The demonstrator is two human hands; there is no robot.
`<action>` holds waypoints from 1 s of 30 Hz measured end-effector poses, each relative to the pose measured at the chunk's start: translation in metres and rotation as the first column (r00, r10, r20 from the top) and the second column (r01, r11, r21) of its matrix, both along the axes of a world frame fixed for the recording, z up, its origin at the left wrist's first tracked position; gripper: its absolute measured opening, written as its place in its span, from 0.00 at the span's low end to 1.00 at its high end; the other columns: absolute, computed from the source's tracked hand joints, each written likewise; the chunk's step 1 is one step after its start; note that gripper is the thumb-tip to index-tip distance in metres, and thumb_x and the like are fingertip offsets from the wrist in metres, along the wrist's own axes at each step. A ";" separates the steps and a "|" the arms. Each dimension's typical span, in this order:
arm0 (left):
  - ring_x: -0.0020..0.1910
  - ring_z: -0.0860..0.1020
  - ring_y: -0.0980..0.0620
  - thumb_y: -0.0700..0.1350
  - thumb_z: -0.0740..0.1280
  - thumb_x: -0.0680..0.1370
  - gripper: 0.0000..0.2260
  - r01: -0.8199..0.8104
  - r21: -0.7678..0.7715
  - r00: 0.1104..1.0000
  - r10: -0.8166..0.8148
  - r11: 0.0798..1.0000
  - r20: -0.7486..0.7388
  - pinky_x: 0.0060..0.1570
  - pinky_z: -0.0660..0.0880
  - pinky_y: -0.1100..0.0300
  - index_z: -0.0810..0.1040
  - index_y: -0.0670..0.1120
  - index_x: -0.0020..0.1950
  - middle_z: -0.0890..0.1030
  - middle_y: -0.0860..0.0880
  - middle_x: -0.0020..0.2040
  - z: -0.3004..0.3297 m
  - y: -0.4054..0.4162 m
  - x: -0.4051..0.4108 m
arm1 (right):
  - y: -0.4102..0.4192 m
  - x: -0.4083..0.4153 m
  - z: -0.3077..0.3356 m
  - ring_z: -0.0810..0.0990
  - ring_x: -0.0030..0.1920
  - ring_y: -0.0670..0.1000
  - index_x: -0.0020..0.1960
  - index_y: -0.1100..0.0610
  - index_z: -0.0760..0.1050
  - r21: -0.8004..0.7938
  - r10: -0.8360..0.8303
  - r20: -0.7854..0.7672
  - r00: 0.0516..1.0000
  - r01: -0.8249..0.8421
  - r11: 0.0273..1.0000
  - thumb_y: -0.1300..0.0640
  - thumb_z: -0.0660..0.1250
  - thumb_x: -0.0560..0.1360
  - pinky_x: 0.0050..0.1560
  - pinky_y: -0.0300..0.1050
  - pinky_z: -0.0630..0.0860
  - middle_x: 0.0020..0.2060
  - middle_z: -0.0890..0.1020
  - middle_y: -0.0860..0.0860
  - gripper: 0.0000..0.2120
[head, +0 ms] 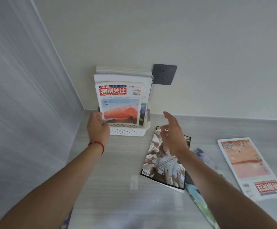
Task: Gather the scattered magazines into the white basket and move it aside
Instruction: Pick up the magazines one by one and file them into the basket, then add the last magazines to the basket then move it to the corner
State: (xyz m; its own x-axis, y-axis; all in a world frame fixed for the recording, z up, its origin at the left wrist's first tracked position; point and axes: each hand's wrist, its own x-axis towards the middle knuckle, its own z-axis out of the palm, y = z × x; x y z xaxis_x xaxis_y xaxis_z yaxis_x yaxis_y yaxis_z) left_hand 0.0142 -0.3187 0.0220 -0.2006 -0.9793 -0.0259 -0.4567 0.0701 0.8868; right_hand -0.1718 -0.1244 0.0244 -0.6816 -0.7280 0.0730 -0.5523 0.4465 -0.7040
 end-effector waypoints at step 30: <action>0.80 0.57 0.41 0.40 0.66 0.81 0.30 0.944 0.284 -0.104 -0.667 0.166 0.737 0.74 0.65 0.41 0.58 0.47 0.81 0.57 0.43 0.81 -0.081 0.343 -0.159 | 0.339 -0.031 -0.097 0.33 0.80 0.60 0.81 0.57 0.32 0.782 0.466 0.004 0.885 -0.294 0.550 0.41 0.77 0.69 0.78 0.62 0.36 0.79 0.31 0.57 0.63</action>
State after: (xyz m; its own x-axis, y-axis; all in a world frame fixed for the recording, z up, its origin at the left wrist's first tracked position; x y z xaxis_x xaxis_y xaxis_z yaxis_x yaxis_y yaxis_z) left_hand -0.1453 0.0242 -0.0588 -0.8959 -0.0475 -0.4416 -0.1627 0.9602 0.2269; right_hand -0.2033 0.2149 -0.0730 -0.3631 -0.7687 -0.5266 -0.8745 0.4762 -0.0923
